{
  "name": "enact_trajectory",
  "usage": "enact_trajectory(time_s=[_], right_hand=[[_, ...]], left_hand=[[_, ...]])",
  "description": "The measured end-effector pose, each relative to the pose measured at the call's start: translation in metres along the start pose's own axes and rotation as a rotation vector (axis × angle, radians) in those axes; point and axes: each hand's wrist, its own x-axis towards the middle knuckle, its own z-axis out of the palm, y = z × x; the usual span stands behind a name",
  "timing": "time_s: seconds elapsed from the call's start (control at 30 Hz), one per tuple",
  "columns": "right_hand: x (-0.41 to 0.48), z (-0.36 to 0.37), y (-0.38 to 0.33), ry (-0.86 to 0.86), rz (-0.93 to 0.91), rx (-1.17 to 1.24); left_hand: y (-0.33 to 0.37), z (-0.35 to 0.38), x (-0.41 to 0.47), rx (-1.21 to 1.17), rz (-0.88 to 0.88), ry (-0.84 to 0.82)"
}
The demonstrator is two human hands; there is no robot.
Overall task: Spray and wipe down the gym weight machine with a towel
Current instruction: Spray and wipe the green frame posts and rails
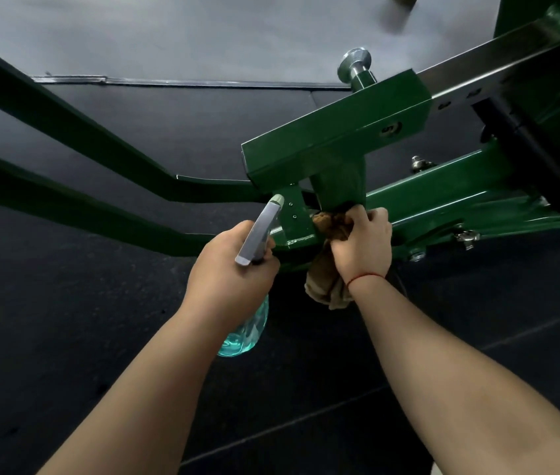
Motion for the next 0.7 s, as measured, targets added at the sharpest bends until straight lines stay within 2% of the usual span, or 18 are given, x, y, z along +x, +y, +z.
enact_trajectory(time_s=[0.1,0.23,0.27,0.33,0.43,0.5,0.57,0.7], right_hand=[[-0.004,-0.003,0.008,0.000,0.079,0.166],[-0.011,-0.030,0.008,0.118,0.391,0.676],[-0.014,-0.037,0.003,0.199,0.385,0.793],[-0.019,-0.049,-0.012,0.382,0.233,0.981],[-0.015,-0.044,-0.032,0.464,-0.055,0.965],[-0.010,-0.034,-0.035,0.429,-0.148,0.901],[-0.004,-0.022,-0.021,0.346,-0.110,0.867],[0.025,-0.008,0.018,0.084,0.337,0.894]], left_hand=[[0.007,0.003,-0.006,-0.010,-0.001,-0.001],[0.019,0.013,-0.014,-0.032,-0.005,-0.027],[0.022,0.016,-0.015,-0.036,-0.003,-0.021],[0.029,0.021,-0.017,-0.046,0.000,0.010],[0.040,0.027,-0.022,-0.058,0.006,0.080],[0.046,0.032,-0.026,-0.066,0.017,0.134],[0.050,0.037,-0.031,-0.059,0.012,0.164],[0.057,0.045,-0.039,-0.008,-0.004,0.178]])
